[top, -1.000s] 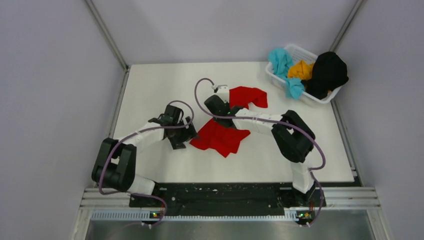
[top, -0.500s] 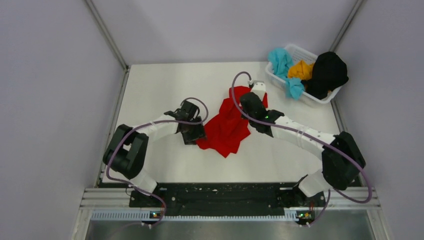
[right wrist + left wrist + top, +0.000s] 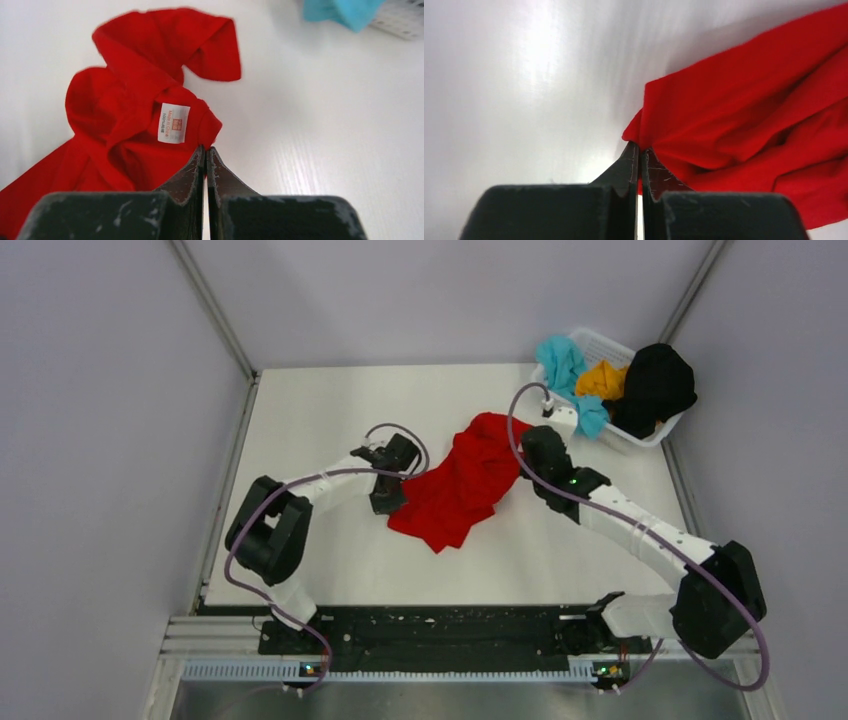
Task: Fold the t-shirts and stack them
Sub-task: Flatten out the tshirt
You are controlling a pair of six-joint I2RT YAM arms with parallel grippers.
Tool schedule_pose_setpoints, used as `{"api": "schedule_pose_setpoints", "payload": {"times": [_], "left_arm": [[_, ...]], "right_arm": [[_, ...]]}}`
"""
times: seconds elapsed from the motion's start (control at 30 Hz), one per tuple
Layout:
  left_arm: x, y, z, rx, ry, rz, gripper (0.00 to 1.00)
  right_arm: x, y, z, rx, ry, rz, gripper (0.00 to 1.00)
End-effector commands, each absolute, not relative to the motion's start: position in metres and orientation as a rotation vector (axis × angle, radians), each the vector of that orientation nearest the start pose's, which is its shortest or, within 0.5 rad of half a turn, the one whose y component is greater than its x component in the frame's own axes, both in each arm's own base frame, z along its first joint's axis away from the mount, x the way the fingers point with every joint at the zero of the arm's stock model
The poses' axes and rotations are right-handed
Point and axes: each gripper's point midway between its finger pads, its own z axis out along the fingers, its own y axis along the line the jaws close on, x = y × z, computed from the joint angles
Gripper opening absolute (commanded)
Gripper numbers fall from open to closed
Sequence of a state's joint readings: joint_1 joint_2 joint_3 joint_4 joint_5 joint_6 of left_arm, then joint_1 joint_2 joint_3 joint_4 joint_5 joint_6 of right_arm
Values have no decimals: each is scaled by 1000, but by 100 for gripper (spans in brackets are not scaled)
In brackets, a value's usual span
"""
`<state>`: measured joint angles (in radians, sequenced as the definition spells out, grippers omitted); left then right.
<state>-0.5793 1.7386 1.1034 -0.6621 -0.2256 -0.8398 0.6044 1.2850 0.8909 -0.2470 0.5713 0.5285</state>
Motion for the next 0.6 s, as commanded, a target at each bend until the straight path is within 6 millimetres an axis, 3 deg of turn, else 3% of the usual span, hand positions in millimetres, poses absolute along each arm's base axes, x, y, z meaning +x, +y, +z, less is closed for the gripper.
{"api": "schedule_pose_setpoints", "payload": {"times": [0.0, 0.13, 0.27, 0.4, 0.57], "left_arm": [[326, -139, 111, -459, 2454, 130, 0], [350, -111, 194, -508, 2234, 118, 0], [358, -72, 270, -588, 2023, 158, 0], [348, -35, 332, -663, 1865, 135, 0], [321, 1, 392, -724, 1680, 134, 0]], "right_arm": [[347, 100, 230, 335, 1900, 38, 0], [343, 73, 297, 382, 1731, 29, 0], [330, 51, 365, 380, 1581, -6, 0], [304, 27, 424, 425, 1430, -9, 0], [270, 8, 475, 426, 1286, 30, 0]]}}
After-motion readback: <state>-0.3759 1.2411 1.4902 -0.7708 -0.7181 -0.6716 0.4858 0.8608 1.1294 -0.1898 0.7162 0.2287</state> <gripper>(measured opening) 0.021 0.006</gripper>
